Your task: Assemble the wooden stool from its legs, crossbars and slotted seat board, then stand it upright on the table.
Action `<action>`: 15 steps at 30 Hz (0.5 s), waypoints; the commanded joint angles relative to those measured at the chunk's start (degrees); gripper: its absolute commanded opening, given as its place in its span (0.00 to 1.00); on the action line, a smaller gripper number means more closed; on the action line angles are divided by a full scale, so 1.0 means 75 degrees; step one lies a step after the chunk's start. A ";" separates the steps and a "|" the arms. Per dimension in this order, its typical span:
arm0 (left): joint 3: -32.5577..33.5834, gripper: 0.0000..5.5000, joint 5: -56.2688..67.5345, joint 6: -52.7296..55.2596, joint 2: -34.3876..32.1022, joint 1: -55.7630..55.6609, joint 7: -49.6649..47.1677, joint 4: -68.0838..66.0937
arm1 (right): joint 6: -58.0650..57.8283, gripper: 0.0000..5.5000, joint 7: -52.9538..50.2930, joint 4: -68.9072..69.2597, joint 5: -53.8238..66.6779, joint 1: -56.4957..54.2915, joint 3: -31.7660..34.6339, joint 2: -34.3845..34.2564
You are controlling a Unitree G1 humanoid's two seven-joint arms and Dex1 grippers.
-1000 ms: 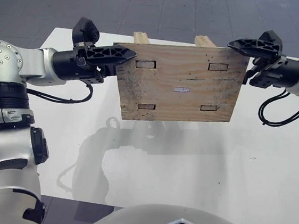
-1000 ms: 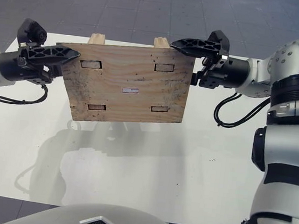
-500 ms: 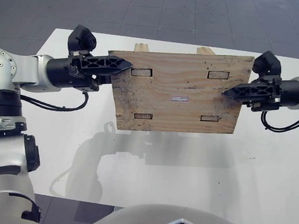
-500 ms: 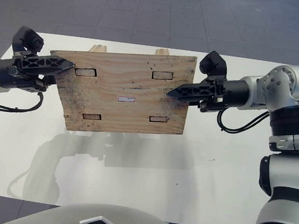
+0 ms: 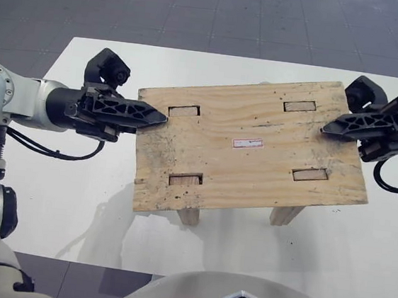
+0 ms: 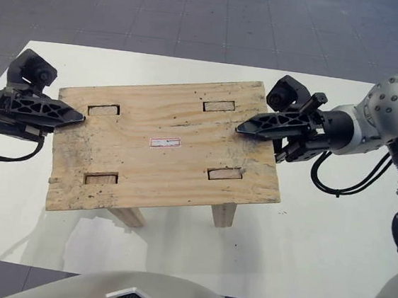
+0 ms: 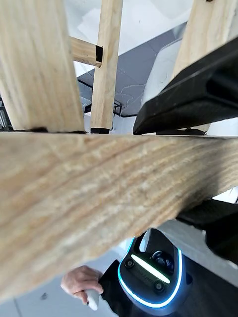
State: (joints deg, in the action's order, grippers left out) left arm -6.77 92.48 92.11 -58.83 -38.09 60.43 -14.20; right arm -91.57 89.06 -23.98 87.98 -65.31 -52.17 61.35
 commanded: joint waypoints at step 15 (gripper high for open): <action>0.1202 0.70 -0.4048 -0.2548 0.1761 -0.0274 -0.1465 -0.0746 | -0.0122 0.66 -0.1491 -0.1337 0.0566 0.0406 -0.0046 -0.0493</action>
State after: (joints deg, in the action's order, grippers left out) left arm 2.55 65.50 72.08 -45.71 -41.44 49.92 -19.85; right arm -92.44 79.76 -33.46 94.29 -63.53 -55.42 57.95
